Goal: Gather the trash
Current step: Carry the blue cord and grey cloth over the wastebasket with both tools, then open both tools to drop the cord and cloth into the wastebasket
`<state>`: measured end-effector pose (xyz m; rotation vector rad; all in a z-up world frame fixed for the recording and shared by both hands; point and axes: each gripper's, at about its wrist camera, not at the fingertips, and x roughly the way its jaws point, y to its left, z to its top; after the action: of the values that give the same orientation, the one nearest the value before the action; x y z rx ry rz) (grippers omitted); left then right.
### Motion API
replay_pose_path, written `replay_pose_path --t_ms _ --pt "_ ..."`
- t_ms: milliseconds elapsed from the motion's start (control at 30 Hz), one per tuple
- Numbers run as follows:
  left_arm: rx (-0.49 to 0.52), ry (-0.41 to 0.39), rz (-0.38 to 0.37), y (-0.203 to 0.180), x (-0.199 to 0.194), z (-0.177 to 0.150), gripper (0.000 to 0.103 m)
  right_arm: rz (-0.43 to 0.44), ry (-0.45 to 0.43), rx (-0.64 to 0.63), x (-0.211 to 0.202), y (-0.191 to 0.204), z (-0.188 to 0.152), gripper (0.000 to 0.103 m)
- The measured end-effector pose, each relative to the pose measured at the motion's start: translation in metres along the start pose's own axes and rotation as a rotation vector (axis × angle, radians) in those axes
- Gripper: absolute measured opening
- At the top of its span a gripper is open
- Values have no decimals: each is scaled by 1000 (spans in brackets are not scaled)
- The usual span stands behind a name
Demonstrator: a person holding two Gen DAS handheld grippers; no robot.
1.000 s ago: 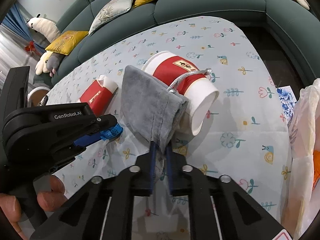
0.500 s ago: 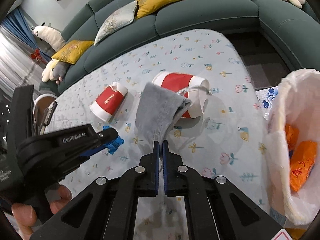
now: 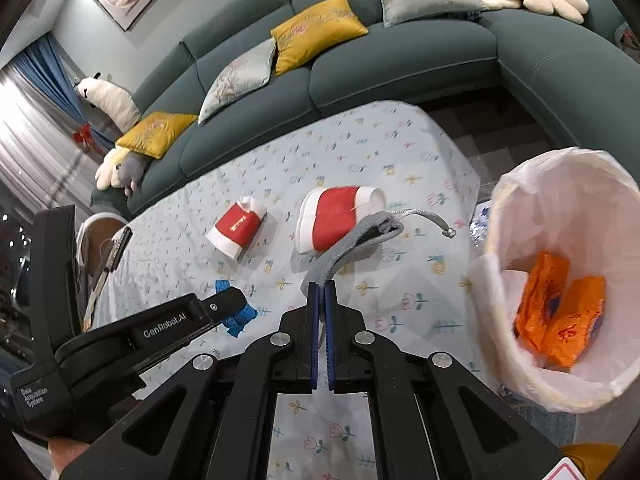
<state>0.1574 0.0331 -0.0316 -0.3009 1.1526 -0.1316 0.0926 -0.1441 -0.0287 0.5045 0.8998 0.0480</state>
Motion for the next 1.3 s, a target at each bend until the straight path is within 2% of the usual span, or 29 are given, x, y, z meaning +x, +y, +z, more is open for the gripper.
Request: replay_pose_path --t_ms 200,467,867,1067,1300 --pt "85 -16 -44 -36 -15 -11 23 -15 -52 18 -31 -19 1 4" --pt "273 -22 -127 -94 -28 -34 23 -59 -118 73 -72 -64 1 4" --pt "457 27 -210 -185 -14 -75 23 -145 -178 197 -113 -151 -9 4" --pt "502 64 -232 -210 -1 -90 23 -168 -179 238 -118 -176 -17 4" --pt "492 94 -241 -218 11 -96 25 -172 -172 258 -114 -187 -20 4"
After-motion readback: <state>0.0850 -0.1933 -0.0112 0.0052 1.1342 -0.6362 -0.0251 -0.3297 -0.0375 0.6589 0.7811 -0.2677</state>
